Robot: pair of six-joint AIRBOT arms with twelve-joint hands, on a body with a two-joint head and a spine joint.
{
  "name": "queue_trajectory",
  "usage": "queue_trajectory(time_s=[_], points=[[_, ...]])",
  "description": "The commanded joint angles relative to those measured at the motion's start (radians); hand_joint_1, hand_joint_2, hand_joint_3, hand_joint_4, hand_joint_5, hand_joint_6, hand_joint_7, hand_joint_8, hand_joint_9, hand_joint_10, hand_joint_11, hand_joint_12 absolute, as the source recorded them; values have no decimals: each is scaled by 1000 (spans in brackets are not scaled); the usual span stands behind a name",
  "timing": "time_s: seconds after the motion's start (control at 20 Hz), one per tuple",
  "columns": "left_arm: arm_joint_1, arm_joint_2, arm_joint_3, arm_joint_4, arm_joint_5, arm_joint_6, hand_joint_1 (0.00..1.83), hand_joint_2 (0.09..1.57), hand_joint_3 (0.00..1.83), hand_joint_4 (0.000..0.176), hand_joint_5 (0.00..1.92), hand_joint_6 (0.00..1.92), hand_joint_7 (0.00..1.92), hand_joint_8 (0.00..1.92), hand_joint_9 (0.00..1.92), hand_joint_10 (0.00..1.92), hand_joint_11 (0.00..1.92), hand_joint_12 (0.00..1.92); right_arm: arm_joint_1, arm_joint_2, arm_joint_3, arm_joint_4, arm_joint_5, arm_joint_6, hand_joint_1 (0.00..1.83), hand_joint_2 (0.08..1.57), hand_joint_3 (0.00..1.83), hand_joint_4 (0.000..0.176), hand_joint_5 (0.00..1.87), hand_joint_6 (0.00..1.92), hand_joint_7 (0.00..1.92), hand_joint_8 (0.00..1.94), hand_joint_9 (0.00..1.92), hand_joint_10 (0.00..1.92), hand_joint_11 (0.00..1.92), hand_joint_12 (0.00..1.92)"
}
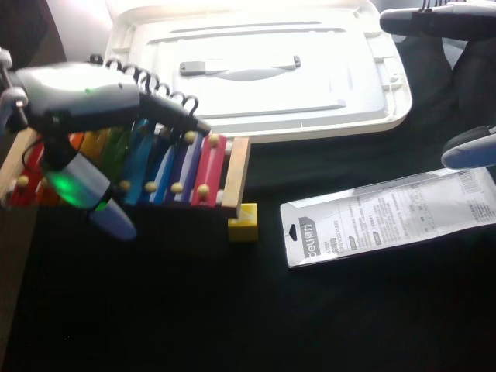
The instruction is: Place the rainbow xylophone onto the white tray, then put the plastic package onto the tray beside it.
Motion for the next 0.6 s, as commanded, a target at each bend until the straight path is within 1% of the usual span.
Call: queue_trajectory(time_s=[0.0, 0.05, 0.1, 0.15, 0.2, 0.25, 0.3, 0.35, 0.4, 0.45, 0.55], points=[[-31, 7, 6, -47, -74, 1, 1112, 1008, 0, 0, 598, 0, 649, 0, 528, 0, 169, 414, 16, -3, 2, 60, 105, 9, 923, 845, 0, 0, 291, 3, 315, 4, 283, 4, 186, 394], [-49, 6, 14, -47, -75, 2, 1152, 977, 8, 0, 611, 0, 632, 0, 499, 0, 107, 478, 16, -3, 2, 60, 105, 9, 918, 848, 1, 0, 281, 0, 308, 0, 273, 0, 170, 386], [-71, 1, 26, -47, -72, 2, 1175, 976, 0, 0, 598, 0, 640, 0, 512, 0, 83, 540, 16, -3, 3, 60, 105, 9, 900, 841, 0, 0, 283, 2, 313, 3, 278, 3, 179, 390], [-87, -4, 35, -47, -68, 2, 1198, 953, 4, 0, 584, 0, 657, 0, 525, 0, 91, 474, 16, -3, 3, 60, 105, 9, 891, 836, 0, 0, 279, 0, 309, 1, 278, 3, 184, 393], [-110, -15, 50, -46, -60, 6, 1208, 933, 2, 0, 580, 0, 673, 0, 498, 0, 83, 366, 16, -3, 4, 60, 105, 9, 876, 833, 0, 4, 273, 0, 304, 0, 271, 0, 186, 393], [-139, -28, 64, -39, -42, 12, 1236, 946, 5, 0, 556, 0, 657, 0, 463, 0, 17, 284, 16, -3, 4, 61, 105, 9, 866, 831, 0, 7, 266, 0, 298, 0, 267, 0, 183, 392], [-165, -42, 78, -32, -25, 19, 1241, 948, 4, 0, 567, 6, 648, 0, 482, 10, 25, 275, 16, -3, 4, 61, 105, 9, 881, 830, 0, 8, 270, 2, 298, 0, 264, 0, 185, 393], [-183, -59, 97, -27, -12, 21, 1230, 959, 8, 0, 565, 4, 630, 0, 481, 9, 40, 280, 17, -3, 4, 61, 105, 9, 883, 827, 0, 6, 273, 3, 302, 2, 265, 0, 189, 395], [-200, -81, 120, -24, 2, 23, 1214, 959, 6, 0, 578, 9, 639, 5, 522, 23, 115, 315, 19, -3, 4, 61, 106, 9, 883, 828, 0, 7, 270, 2, 300, 1, 263, 0, 188, 394], [-210, -104, 144, -25, 15, 23, 1145, 980, 0, 0, 570, 3, 619, 1, 568, 8, 162, 373, 20, -4, 4, 61, 106, 9, 886, 829, 0, 1, 269, 1, 298, 0, 262, 0, 182, 391], [-224, -134, 177, -26, 42, 24, 1142, 960, 2, 0, 598, 1, 600, 0, 539, 0, 41, 698, 25, -7, 5, 60, 106, 8, 912, 830, 0, 0, 255, 0, 283, 0, 258, 0, 169, 382]])
